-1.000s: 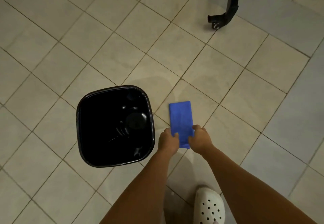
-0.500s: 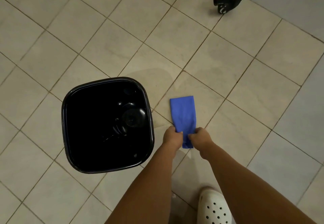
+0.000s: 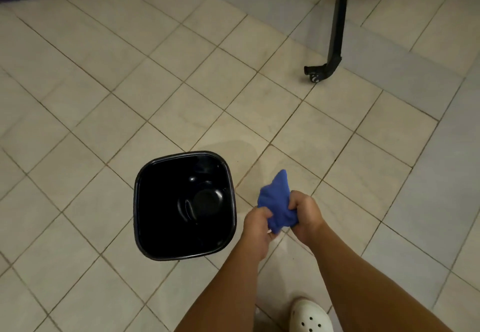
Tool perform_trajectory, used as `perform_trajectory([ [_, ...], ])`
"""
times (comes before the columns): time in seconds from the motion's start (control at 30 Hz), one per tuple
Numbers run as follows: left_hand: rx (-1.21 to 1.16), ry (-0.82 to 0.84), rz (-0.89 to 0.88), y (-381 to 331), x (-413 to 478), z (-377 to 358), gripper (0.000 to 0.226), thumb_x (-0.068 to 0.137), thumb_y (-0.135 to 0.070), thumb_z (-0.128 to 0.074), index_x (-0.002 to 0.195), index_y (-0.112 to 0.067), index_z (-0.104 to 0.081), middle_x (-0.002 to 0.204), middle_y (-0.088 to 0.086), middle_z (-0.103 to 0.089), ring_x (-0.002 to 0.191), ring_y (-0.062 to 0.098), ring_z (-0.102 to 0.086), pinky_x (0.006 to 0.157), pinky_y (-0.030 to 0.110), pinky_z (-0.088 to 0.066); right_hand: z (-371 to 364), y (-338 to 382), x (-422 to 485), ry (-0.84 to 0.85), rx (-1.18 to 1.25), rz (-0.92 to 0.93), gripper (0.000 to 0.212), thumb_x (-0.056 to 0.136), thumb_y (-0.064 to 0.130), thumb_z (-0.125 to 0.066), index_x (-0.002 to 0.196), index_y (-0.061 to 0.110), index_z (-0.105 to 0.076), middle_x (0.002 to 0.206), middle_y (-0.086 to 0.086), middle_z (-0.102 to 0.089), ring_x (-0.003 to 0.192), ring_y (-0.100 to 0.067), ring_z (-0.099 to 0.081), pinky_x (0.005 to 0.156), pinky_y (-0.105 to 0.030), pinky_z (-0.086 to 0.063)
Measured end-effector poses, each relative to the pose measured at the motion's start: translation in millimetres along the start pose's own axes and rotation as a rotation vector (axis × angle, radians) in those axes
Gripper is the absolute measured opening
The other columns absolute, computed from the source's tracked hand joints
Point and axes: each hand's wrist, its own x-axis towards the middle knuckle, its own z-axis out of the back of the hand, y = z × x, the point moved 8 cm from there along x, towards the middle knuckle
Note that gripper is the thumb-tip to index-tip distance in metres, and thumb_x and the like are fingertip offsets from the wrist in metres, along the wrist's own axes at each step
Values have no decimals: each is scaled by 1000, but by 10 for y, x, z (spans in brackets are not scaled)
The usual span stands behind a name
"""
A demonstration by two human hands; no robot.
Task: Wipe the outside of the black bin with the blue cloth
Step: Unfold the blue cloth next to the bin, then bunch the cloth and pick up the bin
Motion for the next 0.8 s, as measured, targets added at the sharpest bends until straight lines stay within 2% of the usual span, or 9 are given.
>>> perform_trajectory([
  [0.1,-152,83,-103,-248,-333,-64,36,82,-29,-54,104,-1,-65,90,13,-68,77,22,-60,63,30,-46,-175,201,-331,143,27,58,35,36,9,-51,70,7,-43,78,-15,-45,67,-28,-46,57,-29,-38],
  [0.17,-219,134,-114,-351,-537,-60,48,93,-41,-52,110,2,-65,108,17,-71,99,29,-67,86,38,-54,-282,288,-589,239,45,91,35,33,8,-51,67,8,-43,75,-13,-49,65,-27,-50,56,-28,-41],
  [0.23,-185,143,-169,-454,-785,7,54,95,-46,-55,118,2,-64,114,20,-71,110,32,-67,100,44,-51,-373,356,-888,300,60,114,38,36,7,-50,73,6,-46,79,-16,-56,67,-30,-56,55,-28,-47],
  [0.33,-129,127,-331,-644,-1216,147,46,100,-32,-52,127,6,-56,120,23,-67,109,32,-67,85,40,-56,-481,431,-1324,350,96,144,45,46,18,-62,87,1,-54,87,-20,-60,73,-32,-61,60,-31,-49],
  [0.4,-165,144,-435,-745,-1553,225,36,99,-17,-54,130,1,-56,123,19,-67,110,29,-67,78,34,-56,-555,482,-1623,357,63,166,30,73,27,-55,81,-1,-62,84,-19,-64,72,-29,-63,62,-31,-48],
  [0.47,-182,204,-531,-830,-1859,251,35,95,-10,-59,130,-4,-57,121,15,-69,111,29,-67,78,33,-58,-617,565,-1876,342,-37,213,38,86,34,-53,91,0,-69,93,-20,-69,84,-32,-66,71,-35,-50],
  [0.53,-157,251,-616,-902,-2102,262,36,94,-10,-61,130,-7,-57,122,15,-69,113,31,-66,84,38,-58,-672,670,-2103,332,-112,267,50,78,39,-66,107,-2,-65,107,-21,-68,95,-34,-66,77,-38,-51],
  [0.6,-118,277,-664,-952,-2267,247,37,93,-12,-63,130,-8,-57,123,16,-68,113,33,-66,93,46,-55,-704,726,-2280,349,-153,278,58,72,37,-72,112,-4,-62,109,-21,-67,96,-36,-66,77,-40,-53],
  [0.8,78,288,-653,-819,-2554,82,32,96,-20,-62,124,-4,-61,118,20,-70,108,36,-68,96,52,-53,-567,593,-2516,467,-108,197,58,73,31,-75,118,-2,-59,115,-23,-64,105,-39,-62,86,-46,-52],
])
